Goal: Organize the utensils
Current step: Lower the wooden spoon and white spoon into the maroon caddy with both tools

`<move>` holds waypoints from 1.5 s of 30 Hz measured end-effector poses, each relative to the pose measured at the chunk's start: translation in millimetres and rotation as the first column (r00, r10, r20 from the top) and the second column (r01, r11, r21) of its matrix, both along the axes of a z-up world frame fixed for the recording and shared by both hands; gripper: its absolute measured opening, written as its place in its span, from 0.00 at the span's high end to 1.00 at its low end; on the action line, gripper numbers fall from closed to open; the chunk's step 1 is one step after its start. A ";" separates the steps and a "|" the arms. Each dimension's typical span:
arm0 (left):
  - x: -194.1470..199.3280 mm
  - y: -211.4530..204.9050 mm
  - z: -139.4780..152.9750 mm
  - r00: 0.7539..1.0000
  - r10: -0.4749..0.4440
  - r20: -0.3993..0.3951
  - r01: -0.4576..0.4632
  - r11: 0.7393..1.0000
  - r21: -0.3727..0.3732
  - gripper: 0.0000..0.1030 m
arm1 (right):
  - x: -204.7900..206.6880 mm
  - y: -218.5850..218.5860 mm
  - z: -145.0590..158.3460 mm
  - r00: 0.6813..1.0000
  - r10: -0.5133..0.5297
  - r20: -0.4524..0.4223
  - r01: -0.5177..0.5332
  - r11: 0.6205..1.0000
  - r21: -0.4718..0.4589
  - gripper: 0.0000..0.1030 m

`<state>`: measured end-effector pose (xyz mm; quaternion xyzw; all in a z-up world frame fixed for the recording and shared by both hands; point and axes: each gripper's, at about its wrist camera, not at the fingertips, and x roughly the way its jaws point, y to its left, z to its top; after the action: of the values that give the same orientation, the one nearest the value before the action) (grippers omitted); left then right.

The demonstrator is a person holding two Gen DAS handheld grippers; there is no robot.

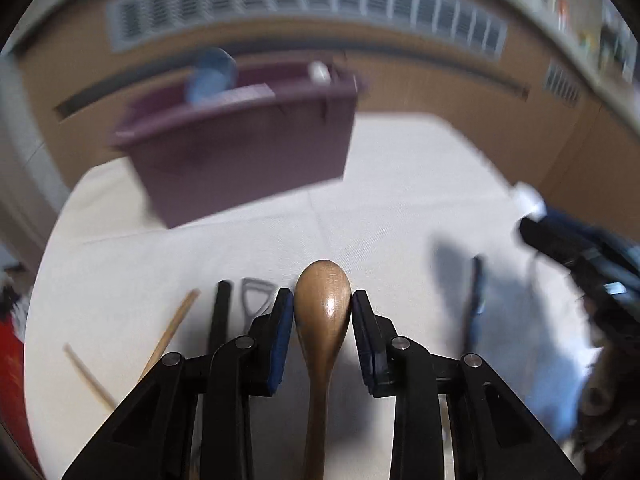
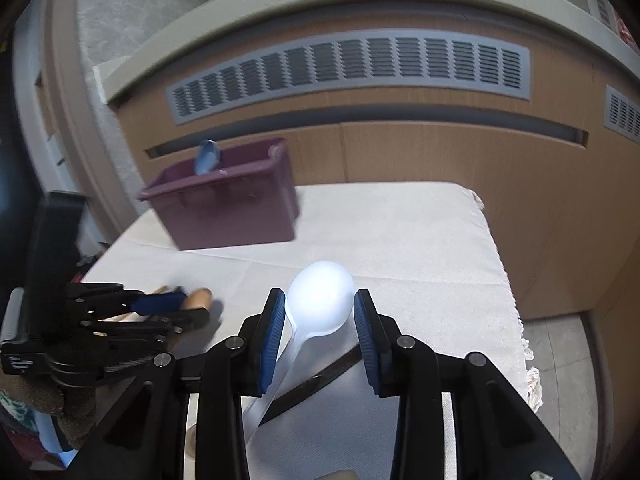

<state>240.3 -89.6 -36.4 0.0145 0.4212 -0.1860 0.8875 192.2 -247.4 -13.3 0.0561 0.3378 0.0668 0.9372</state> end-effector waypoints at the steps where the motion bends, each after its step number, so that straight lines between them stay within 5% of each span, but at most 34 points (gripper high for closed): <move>1: -8.1 9.7 8.1 1.000 0.014 0.018 -0.014 0.999 -0.043 0.70 | -2.6 3.6 2.8 1.000 0.017 0.009 -0.017 1.000 -0.002 0.68; 4: -28.8 34.8 30.6 0.995 0.061 0.074 -0.050 0.990 -0.133 0.70 | -8.3 19.6 8.9 0.997 0.066 0.030 -0.065 0.997 -0.032 0.68; 17: -51.5 67.2 56.6 0.982 0.125 0.145 -0.089 0.969 -0.232 0.70 | -4.5 52.2 16.4 0.995 0.100 0.031 -0.095 0.989 -0.113 0.68; 20: -44.4 72.9 87.3 0.970 0.128 0.206 -0.074 0.965 -0.253 0.70 | 1.6 54.2 41.7 0.988 0.119 0.100 -0.104 0.985 -0.137 0.68; 22: -36.0 76.5 128.5 0.944 0.133 0.301 -0.052 0.963 -0.263 0.70 | 9.5 59.4 87.3 0.963 0.127 0.239 -0.079 0.976 -0.201 0.68; 25: -19.8 83.1 179.9 0.897 0.166 0.409 -0.035 0.950 -0.310 0.70 | 20.6 63.2 152.8 0.876 0.113 0.469 -0.007 0.975 -0.222 0.68; 27: -2.4 88.3 198.6 0.865 0.205 0.458 -0.043 0.940 -0.340 0.70 | 36.4 67.4 177.9 0.828 0.117 0.548 0.009 0.975 -0.223 0.68; 29: 19.7 92.4 203.4 0.833 0.256 0.490 -0.078 0.932 -0.353 0.70 | 59.1 70.5 184.2 0.813 0.101 0.574 0.026 0.978 -0.209 0.68; 34: 67.5 102.1 183.6 0.812 0.325 0.486 -0.125 0.908 -0.399 0.70 | 115.4 75.0 148.1 0.854 0.074 0.515 0.031 0.981 -0.193 0.67; 38: 97.3 98.7 157.4 0.837 0.322 0.442 -0.143 0.909 -0.392 0.70 | 150.2 80.2 106.5 0.897 0.067 0.437 0.038 0.973 -0.227 0.68; 45: 134.3 94.7 112.9 0.876 0.309 0.369 -0.160 0.910 -0.384 0.70 | 178.7 89.2 57.6 0.925 0.060 0.376 0.064 0.949 -0.309 0.68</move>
<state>374.6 5.1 76.5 -0.1516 0.1793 -0.1379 0.9622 370.9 -158.2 44.2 -0.1082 0.1557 0.0207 0.9816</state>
